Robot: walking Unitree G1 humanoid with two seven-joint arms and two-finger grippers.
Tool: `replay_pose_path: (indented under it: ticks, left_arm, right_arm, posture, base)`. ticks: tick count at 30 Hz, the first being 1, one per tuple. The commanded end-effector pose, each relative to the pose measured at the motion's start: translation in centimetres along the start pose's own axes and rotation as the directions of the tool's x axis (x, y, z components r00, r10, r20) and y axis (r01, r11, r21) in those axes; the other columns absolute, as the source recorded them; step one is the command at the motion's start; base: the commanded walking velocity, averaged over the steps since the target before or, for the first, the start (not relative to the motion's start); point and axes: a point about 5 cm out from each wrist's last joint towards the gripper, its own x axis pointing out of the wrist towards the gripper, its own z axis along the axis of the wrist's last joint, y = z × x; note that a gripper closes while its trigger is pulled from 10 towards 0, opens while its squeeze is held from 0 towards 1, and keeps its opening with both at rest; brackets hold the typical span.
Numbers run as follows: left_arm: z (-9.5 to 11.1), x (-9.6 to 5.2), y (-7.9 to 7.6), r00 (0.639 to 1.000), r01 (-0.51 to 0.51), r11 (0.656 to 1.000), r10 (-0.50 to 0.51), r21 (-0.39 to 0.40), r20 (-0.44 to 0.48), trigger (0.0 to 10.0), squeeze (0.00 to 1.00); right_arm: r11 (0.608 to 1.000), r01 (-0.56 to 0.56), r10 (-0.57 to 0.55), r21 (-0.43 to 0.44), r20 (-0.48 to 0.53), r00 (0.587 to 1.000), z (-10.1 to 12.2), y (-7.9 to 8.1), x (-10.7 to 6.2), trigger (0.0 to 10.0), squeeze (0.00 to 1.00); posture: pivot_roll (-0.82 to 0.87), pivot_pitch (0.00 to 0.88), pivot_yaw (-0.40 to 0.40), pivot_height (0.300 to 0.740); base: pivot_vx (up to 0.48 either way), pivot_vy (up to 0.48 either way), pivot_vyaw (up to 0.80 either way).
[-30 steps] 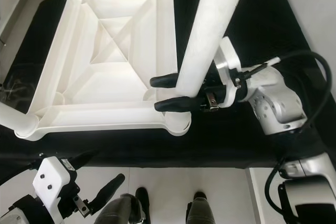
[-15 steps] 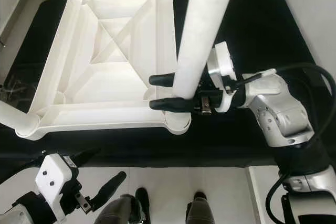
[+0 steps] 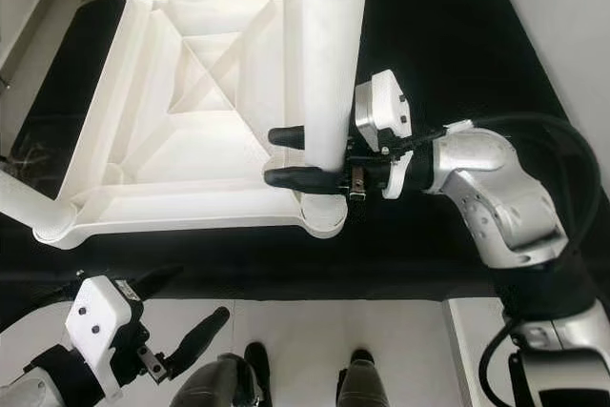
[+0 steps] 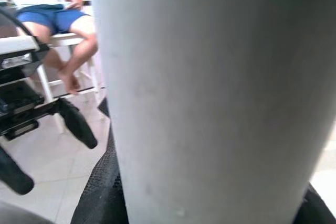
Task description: Building children table
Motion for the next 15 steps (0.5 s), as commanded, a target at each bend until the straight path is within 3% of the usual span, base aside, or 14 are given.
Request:
replay_pose_path:
  ticks: [1, 6, 8, 10, 11, 12, 13, 14, 15]
  left_arm:
    - [-0.5, -0.1, -0.2, 1.0, -0.002, 1.0, 0.001, -0.03, -0.015, 10.0, 0.0]
    - [-0.5, 0.0, -0.2, 1.0, 0.0, 1.0, 0.0, -0.03, -0.014, 10.0, 0.0]
    - [-0.6, 0.0, -0.1, 1.0, -0.001, 1.0, 0.001, -0.029, -0.014, 10.0, 0.0]
    - [-0.6, 0.0, -0.1, 1.0, -0.001, 1.0, 0.001, -0.029, -0.014, 10.0, 0.0]
    - [-0.6, -0.1, -0.1, 1.0, -0.003, 1.0, 0.002, -0.028, -0.015, 10.0, 0.0]
    - [-0.6, -0.1, 0.0, 1.0, -0.005, 1.0, 0.005, -0.026, -0.016, 10.0, 0.0]
    - [-0.6, -0.1, 0.1, 1.0, -0.006, 1.0, 0.005, -0.025, -0.016, 10.0, 0.0]
    - [-0.6, -0.1, 0.1, 1.0, -0.006, 1.0, 0.005, -0.025, -0.016, 10.0, 0.0]
    - [-0.6, -0.1, 0.2, 1.0, -0.006, 1.0, 0.006, -0.024, -0.016, 10.0, 0.0]
  right_arm:
    - [0.988, 0.098, -0.08, 0.122, -0.146, 0.986, -3.6, 0.3, -0.3, 10.0, 0.0]
    - [0.966, 0.21, -0.186, 0.151, -0.162, 0.969, -4.3, 0.7, -0.3, 10.0, 0.0]
    - [0.939, 0.298, -0.269, 0.175, -0.172, 0.948, -4.9, 1.9, 0.0, 10.0, 0.0]
    - [0.939, 0.298, -0.269, 0.175, -0.172, 0.948, -4.9, 1.9, 0.0, 10.0, 0.0]
    - [0.915, 0.355, -0.322, 0.192, -0.183, 0.929, -5.3, 3.0, 0.6, 10.0, 0.0]
    - [0.844, 0.494, -0.453, 0.208, -0.213, 0.865, -6.2, 4.3, 1.2, 10.0, 0.0]
    - [0.776, 0.607, -0.563, 0.171, -0.247, 0.789, -6.8, 5.3, 1.4, 10.0, 0.0]
    - [0.776, 0.607, -0.563, 0.171, -0.247, 0.789, -6.8, 5.3, 1.4, 10.0, 0.0]
    - [0.723, 0.677, -0.632, 0.139, -0.265, 0.729, -7.1, 5.9, 1.4, 10.0, 0.0]
  posture:
    - [-0.04, 0.371, 0.125, 0.74]
    - [-0.05, 0.37, 0.123, 0.74]
    - [-0.05, 0.366, 0.116, 0.74]
    - [-0.05, 0.366, 0.116, 0.74]
    - [-0.05, 0.365, 0.115, 0.74]
    - [-0.06, 0.365, 0.121, 0.74]
    - [-0.07, 0.368, 0.127, 0.74]
    - [-0.07, 0.368, 0.127, 0.74]
    - [-0.07, 0.368, 0.127, 0.74]
  base:
    - [0.0, 0.0, 0.0]
    - [0.0, 0.0, 0.0]
    - [0.0, 0.0, 0.0]
    - [0.0, 0.0, 0.0]
    - [0.0, 0.0, 0.0]
    - [0.0, 0.0, 0.0]
    - [0.0, 0.0, 0.0]
    - [0.0, 0.0, 0.0]
    - [0.0, 0.0, 0.0]
